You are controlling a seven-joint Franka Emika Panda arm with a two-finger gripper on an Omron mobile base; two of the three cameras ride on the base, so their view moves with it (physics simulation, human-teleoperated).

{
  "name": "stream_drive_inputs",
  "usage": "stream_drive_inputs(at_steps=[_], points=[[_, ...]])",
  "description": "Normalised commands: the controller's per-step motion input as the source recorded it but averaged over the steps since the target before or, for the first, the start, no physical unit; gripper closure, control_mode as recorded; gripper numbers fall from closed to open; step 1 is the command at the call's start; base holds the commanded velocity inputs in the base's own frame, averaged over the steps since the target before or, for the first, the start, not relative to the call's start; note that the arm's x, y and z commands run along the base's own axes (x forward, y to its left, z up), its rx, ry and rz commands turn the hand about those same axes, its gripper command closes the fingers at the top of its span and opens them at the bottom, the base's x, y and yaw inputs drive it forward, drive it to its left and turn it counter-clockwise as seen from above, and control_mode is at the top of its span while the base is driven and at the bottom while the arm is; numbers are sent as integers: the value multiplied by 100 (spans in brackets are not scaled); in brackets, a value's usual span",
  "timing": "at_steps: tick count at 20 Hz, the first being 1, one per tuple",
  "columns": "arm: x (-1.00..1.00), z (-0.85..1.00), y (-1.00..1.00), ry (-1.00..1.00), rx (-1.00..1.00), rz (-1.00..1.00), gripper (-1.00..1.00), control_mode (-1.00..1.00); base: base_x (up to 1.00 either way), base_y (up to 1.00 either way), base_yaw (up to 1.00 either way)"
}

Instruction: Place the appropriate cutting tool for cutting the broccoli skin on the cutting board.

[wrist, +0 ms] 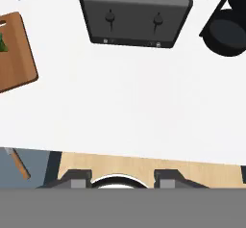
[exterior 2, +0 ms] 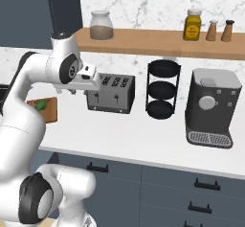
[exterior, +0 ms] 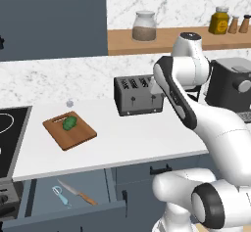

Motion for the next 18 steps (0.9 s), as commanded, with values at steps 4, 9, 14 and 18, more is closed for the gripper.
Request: stream_drive_inputs(at_steps=[4,9,14,18], points=[[-27,0,4,-3,0,0,-100,-100,0,0,0],[-49,-25,60,4,3,2,-100,-100,0,0,0],[-27,-84,100,16,0,0,-100,-100,0,0,0],[-26,-100,100,18,0,0,-100,-100,0,0,0]])
